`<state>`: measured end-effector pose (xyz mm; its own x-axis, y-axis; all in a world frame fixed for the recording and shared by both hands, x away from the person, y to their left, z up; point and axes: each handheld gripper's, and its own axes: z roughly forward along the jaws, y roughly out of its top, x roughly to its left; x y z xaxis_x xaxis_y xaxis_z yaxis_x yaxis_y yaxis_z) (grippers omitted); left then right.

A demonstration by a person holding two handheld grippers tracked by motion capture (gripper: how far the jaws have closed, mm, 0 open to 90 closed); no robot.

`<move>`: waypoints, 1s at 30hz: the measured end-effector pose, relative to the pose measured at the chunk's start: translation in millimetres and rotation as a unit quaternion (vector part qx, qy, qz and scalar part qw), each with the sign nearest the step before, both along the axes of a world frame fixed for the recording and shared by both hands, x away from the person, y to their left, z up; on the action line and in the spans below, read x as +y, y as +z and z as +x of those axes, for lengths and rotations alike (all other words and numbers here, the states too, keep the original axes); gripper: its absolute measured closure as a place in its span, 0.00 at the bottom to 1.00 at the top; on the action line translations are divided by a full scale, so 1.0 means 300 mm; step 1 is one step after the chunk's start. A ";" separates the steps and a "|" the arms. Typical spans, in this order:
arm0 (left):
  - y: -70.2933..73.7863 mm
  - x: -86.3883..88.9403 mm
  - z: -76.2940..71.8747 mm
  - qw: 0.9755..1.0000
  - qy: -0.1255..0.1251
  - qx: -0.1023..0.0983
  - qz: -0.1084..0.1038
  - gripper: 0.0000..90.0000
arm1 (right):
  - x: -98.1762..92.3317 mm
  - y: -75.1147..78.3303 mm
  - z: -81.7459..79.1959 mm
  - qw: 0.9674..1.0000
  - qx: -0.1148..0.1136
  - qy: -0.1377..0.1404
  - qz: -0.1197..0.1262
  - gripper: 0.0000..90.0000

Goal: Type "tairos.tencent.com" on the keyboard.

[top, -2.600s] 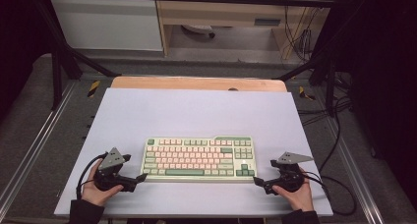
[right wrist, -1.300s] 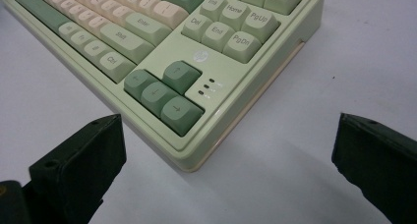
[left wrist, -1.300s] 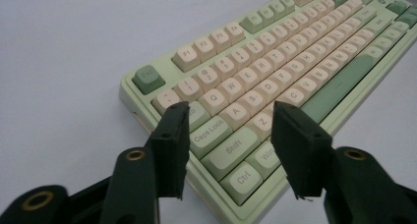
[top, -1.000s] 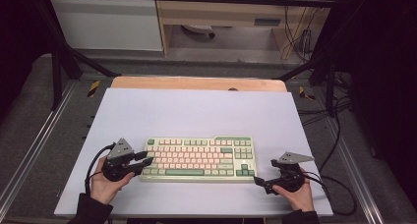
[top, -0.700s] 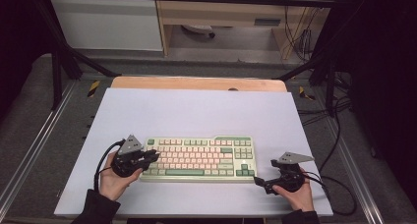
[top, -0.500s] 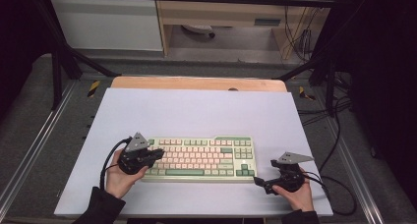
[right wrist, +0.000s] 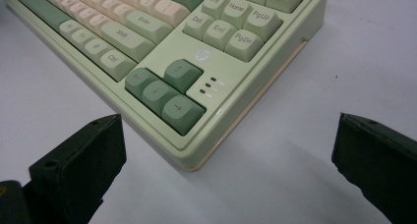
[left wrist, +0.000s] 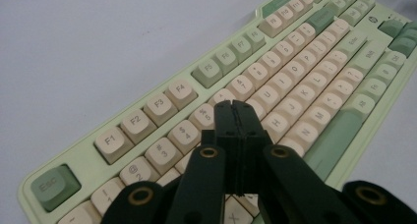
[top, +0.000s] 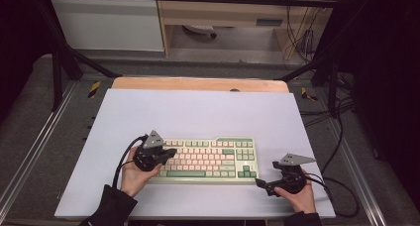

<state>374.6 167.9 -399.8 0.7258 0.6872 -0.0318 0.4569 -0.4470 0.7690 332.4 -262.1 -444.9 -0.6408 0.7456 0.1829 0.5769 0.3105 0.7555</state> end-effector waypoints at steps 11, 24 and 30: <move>-0.024 -0.051 0.035 1.000 -0.001 0.008 0.005 1.00 | 0.001 -0.002 0.001 1.000 0.000 0.001 -0.001 0.01; -0.068 -0.094 0.051 1.000 -0.006 0.013 0.014 1.00 | 0.002 -0.004 0.001 1.000 0.000 0.001 -0.004 0.01; -0.075 -0.096 0.049 1.000 -0.006 0.013 0.019 1.00 | 0.000 -0.002 0.000 1.000 0.000 0.001 -0.003 0.00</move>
<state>389.4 139.1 -422.4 0.7326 0.6802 -0.0243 0.4710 -0.4809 0.7395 332.6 -262.0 -445.5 -0.6420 0.7456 0.1787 0.5769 0.3162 0.7531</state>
